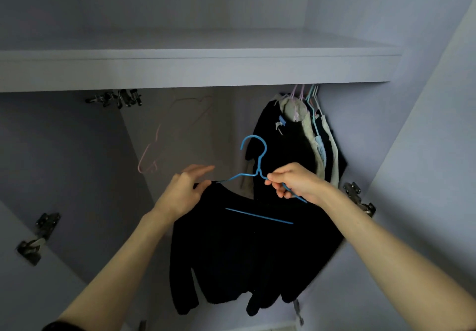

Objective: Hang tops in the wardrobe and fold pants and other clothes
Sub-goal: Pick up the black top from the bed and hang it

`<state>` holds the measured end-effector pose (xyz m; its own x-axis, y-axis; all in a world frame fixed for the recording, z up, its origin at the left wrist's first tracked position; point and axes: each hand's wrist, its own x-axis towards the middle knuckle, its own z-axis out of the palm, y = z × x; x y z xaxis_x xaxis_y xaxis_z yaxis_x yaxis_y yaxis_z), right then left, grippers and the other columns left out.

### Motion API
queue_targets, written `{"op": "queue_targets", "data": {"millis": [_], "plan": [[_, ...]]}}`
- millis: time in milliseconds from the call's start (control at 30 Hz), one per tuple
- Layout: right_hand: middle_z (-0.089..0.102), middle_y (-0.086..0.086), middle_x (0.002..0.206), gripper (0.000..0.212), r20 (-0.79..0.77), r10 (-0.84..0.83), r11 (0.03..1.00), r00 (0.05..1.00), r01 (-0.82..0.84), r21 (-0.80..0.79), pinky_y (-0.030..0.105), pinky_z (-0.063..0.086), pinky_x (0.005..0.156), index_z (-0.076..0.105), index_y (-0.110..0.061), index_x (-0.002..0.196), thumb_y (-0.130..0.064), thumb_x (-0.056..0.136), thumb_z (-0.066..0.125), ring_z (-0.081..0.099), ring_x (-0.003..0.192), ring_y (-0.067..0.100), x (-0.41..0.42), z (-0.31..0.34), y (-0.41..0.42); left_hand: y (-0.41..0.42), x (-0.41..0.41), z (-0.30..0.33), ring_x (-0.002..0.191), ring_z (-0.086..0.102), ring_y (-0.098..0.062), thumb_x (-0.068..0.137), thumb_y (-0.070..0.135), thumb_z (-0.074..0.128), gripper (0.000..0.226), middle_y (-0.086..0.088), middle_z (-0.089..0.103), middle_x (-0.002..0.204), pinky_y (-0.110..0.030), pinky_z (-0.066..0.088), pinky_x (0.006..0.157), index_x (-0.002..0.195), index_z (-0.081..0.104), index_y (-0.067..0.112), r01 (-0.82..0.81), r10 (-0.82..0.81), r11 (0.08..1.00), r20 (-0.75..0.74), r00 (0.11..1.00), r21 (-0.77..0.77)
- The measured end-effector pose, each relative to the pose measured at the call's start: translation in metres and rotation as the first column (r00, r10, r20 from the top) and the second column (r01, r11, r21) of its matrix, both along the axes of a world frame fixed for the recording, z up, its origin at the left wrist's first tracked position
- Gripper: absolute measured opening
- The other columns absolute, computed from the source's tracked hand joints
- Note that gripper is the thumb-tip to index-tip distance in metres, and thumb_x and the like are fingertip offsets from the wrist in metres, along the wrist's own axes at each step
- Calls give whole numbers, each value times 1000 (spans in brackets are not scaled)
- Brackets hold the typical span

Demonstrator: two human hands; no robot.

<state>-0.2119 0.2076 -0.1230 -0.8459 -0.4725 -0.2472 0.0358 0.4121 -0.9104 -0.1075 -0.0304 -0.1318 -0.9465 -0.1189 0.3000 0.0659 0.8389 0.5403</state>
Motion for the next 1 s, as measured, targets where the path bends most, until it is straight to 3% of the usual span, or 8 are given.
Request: {"op": "queue_targets", "data": {"millis": [100, 200, 300, 433, 600, 833, 1000], "plan": [[49, 1, 60, 20, 171, -190, 973, 967, 208, -97, 15, 25, 34, 63, -1, 81, -10, 95, 52, 44, 44, 8, -9, -7, -8, 8, -9, 21, 117, 54, -32, 87, -5, 55, 37, -13, 58, 124, -39, 38, 103, 121, 62, 8, -46, 17, 992, -236, 972, -118], [57, 1, 62, 18, 345, -176, 931, 922, 270, -247, 13, 31, 36, 61, -1, 84, -1, 93, 45, 48, 50, 7, -21, 3, -21, 17, -24, 50, 122, 48, -39, 79, -11, 59, 42, -19, 55, 126, -54, 41, 96, 117, 64, 6, -155, -1, 942, -466, 885, -298], [68, 4, 75, 26, 469, -59, 874, 881, 273, -403, 21, 50, 50, 60, -3, 91, 6, 92, 36, 57, 66, 14, -35, 10, -26, 22, -39, 68, 135, 31, -40, 74, -8, 63, 59, -19, 41, 143, -60, 26, 105, 130, 53, 9, -262, -41, 817, -505, 862, -514], [64, 6, 103, 22, 437, -4, 837, 899, 242, -491, 18, 51, 51, 54, -8, 109, 2, 97, 39, 60, 69, 13, -57, 12, -30, 18, -60, 83, 140, 21, -42, 65, -1, 72, 91, -16, 26, 152, -70, 12, 102, 145, 32, 17, -371, -20, 640, -497, 868, -673], [57, 7, 128, 32, 360, -14, 756, 933, 245, -607, 17, 52, 50, 44, -9, 130, -2, 99, 38, 67, 80, 18, -100, 14, -33, 7, -81, 81, 141, 12, -37, 59, 12, 79, 108, -8, 13, 156, -73, 5, 97, 146, 17, 24, -459, -24, 535, -555, 831, -710], [55, 13, 130, 36, 293, -128, 615, 947, 308, -726, 20, 56, 58, 42, -3, 136, -9, 101, 38, 71, 75, 16, -156, 27, -34, 1, -93, 71, 143, -1, -36, 65, 23, 75, 108, -6, 7, 156, -71, -4, 100, 150, 7, 28, -495, -25, 541, -602, 798, -679], [50, 12, 138, 37, 305, -163, 657, 938, 334, -676, 25, 55, 66, 41, -7, 138, -12, 102, 36, 64, 88, 18, -184, 21, -23, 0, -99, 67, 143, -15, -31, 67, 26, 74, 109, -5, -6, 157, -71, -3, 101, 149, 3, 30, -509, -29, 550, -625, 780, -662]]}}
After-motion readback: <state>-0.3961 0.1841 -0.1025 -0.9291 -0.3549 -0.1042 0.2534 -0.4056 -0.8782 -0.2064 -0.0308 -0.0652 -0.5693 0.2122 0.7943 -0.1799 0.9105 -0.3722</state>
